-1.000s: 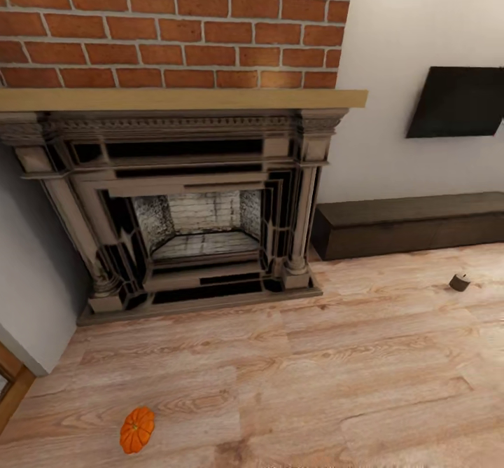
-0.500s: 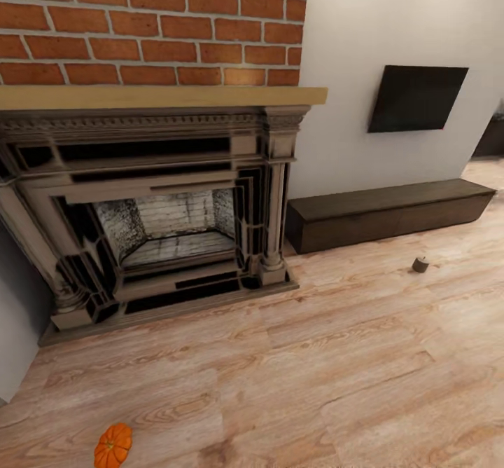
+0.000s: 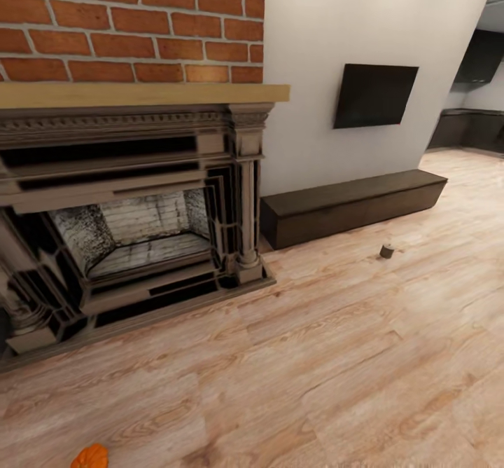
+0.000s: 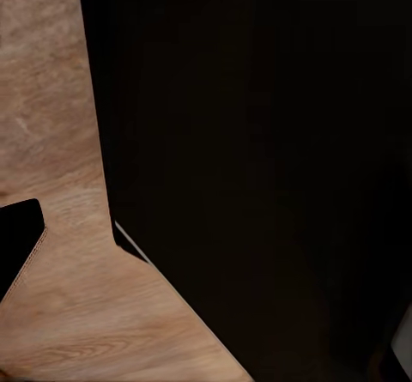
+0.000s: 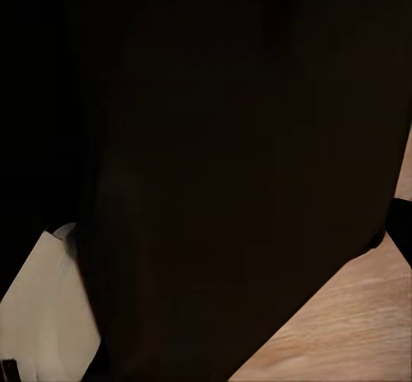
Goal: Place each of the two pumpkins and all three candles from the living room inside a cabinet in the living room (use any cabinet), then make sure every cabinet is closed, and position the cauldron so it is next to a table in the living room.
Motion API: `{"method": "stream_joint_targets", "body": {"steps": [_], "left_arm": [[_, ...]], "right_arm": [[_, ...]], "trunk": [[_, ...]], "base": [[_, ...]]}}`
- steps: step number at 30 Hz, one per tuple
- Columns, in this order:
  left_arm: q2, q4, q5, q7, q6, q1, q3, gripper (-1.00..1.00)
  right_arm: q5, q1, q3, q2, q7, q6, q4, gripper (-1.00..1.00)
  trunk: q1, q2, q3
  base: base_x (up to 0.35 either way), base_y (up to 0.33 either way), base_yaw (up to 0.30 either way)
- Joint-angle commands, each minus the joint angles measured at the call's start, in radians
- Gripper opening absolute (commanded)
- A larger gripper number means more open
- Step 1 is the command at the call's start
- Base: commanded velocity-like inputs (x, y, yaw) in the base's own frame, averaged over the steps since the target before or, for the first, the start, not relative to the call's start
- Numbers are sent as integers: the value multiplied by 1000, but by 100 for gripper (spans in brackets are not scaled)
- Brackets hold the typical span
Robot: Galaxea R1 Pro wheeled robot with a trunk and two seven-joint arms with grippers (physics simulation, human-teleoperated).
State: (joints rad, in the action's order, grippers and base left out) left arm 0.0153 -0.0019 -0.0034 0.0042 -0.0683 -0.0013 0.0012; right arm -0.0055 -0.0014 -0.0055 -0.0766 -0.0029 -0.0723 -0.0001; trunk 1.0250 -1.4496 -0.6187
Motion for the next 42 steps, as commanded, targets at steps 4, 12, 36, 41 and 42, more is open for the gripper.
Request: {"method": "stream_joint_targets", "body": {"steps": [4,12,36,41,42], "left_arm": [[0,0,0,0,-3,0,0,100],[0,0,-1,0,-3,0,0,100],[0,0,0,0,-3,0,0,100],[0,0,0,0,-3,0,0,100],[0,0,0,0,-3,0,0,100]], "right_arm": [[-1,0,-1,0,0,-3,0,100],[-1,0,-1,0,0,-3,0,100],[-1,0,-1,0,0,-3,0,100],[-1,0,-1,-1,0,-3,0,100],[-1,0,-1,-1,0,-3,0,100]], "trunk": [[0,0,-3],[0,0,-7],[0,0,-20],[0,0,-22],[0,0,-23]], "base": [[0,0,-261],[0,0,-261],[0,0,-261],[0,0,-261],[0,0,-261]]}}
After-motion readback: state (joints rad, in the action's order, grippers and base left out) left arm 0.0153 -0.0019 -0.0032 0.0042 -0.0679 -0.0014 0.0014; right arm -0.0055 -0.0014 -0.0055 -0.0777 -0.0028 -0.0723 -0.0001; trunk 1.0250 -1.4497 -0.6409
